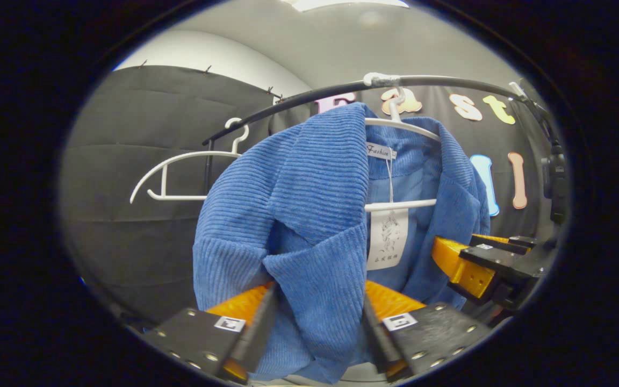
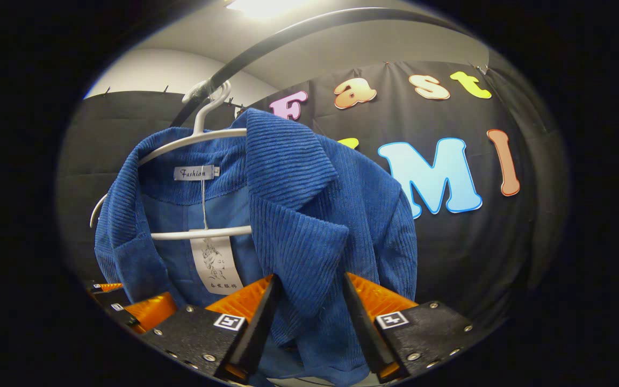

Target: Grasp the clothes on the hanger with both hands and then place them into the laundry hamper below.

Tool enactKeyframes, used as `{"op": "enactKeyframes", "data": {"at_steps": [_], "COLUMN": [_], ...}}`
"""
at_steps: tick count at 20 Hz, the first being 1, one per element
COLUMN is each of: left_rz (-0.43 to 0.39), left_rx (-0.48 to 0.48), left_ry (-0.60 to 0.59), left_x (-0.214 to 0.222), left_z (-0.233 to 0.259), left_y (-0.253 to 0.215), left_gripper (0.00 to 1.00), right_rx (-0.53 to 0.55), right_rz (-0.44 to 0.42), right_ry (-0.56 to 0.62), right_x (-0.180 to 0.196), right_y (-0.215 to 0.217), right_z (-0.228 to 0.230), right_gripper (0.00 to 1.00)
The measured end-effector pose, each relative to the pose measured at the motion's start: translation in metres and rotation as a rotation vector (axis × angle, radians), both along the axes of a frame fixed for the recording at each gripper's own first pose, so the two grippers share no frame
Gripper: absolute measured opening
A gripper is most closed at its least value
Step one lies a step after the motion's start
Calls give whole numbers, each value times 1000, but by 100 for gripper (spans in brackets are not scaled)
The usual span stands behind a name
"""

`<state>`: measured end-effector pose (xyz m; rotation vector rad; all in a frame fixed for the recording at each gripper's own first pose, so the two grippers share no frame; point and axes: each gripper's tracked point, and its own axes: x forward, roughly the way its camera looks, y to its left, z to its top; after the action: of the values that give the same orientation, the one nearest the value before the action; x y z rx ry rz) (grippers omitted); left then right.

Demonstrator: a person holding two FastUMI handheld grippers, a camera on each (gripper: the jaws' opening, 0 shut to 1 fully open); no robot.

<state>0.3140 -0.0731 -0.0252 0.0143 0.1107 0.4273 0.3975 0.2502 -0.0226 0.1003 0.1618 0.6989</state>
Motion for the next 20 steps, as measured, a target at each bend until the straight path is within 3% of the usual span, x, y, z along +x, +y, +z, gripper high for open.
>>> {"op": "enactKeyframes", "data": {"at_steps": [1,4,5,7,11,12,20], "left_rz": [6,-72,-72,-78,-99,-101,-108], "left_rx": [1,-37,-32,-6,2,-6,1], "left_ry": [-3,9,7,11,15,6,-108], "left_x": [-3,-3,-5,-10,-23,-24,-61], "left_z": [2,0,4,10,25,30,98], "left_y": [2,-6,-1,2,1,2,19], "left_gripper": [63,27,14,1,1,6,5], "right_rx": [-6,45,65,83,125,128,147], "right_rz": [17,-29,-34,-61,-103,-109,-193], "right_ry": [8,-24,-18,-36,-122,-145,-306], "right_x": [-2,5,1,4,11,13,23], "right_y": [3,-12,-11,-20,-39,-45,-70], "right_z": [-3,9,9,17,56,66,122], "right_gripper": [66,4,1,0,0,0,0]}}
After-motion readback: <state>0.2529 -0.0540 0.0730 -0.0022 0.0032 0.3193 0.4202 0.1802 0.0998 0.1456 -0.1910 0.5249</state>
